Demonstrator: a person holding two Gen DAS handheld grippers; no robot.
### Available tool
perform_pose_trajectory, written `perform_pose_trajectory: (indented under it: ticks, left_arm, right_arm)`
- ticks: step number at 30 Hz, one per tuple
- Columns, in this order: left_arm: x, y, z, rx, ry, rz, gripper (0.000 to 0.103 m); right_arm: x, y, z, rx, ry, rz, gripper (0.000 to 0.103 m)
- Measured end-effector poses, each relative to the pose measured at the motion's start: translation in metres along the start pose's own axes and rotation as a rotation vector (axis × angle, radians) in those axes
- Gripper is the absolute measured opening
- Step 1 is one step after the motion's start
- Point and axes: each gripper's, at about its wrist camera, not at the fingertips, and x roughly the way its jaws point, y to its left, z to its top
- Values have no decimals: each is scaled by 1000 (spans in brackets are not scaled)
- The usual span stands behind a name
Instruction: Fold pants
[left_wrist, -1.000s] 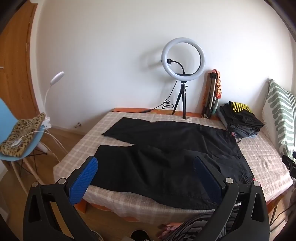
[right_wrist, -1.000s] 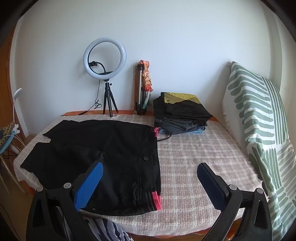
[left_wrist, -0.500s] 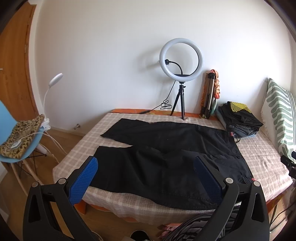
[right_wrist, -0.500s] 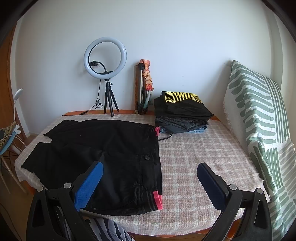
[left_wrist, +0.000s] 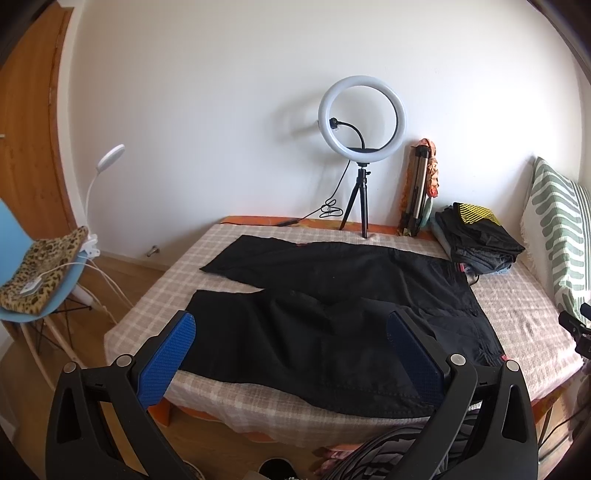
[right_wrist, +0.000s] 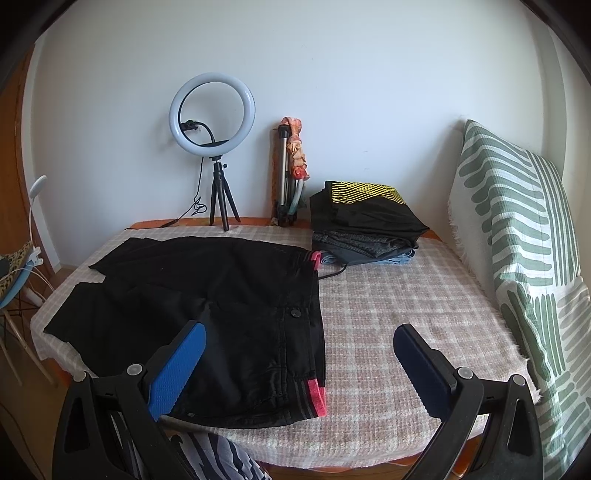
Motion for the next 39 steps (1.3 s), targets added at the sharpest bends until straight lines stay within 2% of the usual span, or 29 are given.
perform_pose_trajectory:
  ticks: [39]
  left_arm:
    - [16, 3, -6, 9, 27, 2, 103]
  right_arm:
    - [15, 0, 0, -14, 28, 20, 103]
